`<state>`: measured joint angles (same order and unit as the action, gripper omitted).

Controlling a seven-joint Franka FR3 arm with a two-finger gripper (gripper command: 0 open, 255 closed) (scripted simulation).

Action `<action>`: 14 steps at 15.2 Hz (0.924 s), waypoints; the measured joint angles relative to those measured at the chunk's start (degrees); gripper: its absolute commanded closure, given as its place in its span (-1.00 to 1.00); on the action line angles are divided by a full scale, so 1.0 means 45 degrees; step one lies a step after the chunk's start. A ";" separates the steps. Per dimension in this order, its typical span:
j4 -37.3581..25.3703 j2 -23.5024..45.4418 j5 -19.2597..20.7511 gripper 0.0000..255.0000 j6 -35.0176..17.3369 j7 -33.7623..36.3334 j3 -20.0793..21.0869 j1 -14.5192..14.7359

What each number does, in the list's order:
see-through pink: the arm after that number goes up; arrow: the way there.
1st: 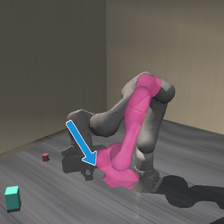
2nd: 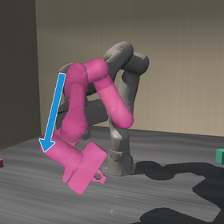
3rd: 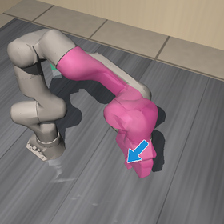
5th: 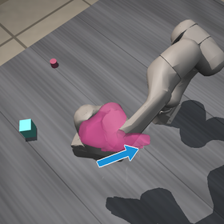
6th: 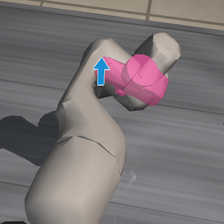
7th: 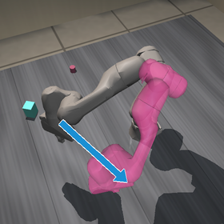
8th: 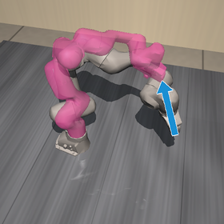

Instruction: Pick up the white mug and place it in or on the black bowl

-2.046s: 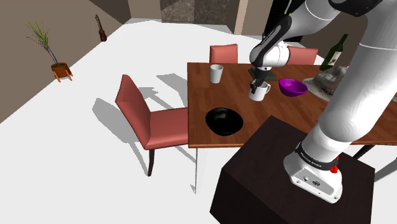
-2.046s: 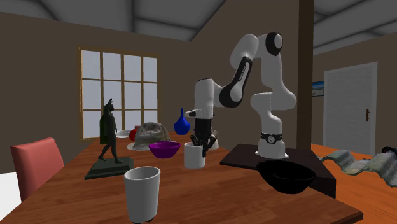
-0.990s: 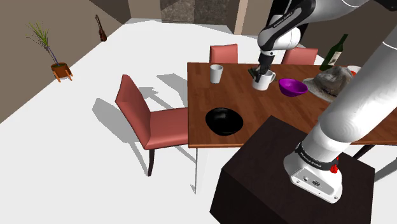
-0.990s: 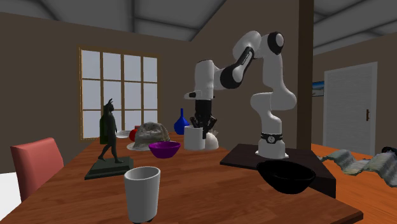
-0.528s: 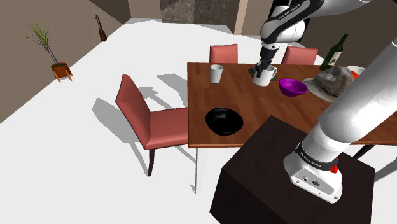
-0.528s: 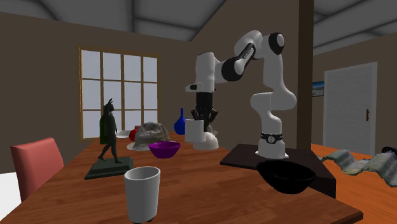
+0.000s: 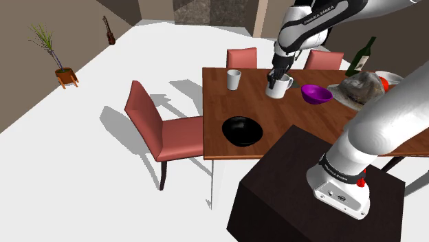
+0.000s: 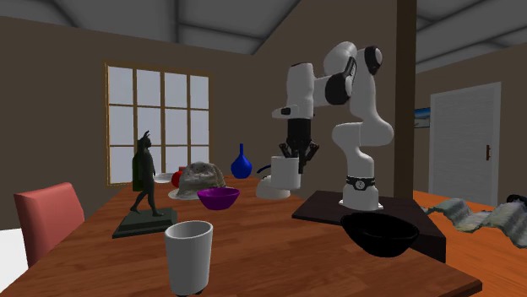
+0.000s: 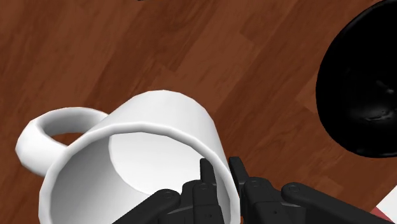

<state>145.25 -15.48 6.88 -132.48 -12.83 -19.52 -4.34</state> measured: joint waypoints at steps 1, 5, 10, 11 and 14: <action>0.0190 -0.0255 0.0029 1.00 0.0079 0.0406 0.0271 0.0114; 0.0881 -0.1022 -0.0050 1.00 0.0215 0.1860 0.1273 0.0604; 0.1537 -0.1726 -0.0402 1.00 0.0334 0.3595 0.2545 0.1334; 0.1508 -0.1691 -0.0497 1.00 0.0337 0.3868 0.2746 0.1477; 0.1542 -0.1779 -0.0859 1.00 0.0421 0.4939 0.3559 0.2034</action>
<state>152.20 -23.48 3.01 -130.59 9.39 -3.50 4.81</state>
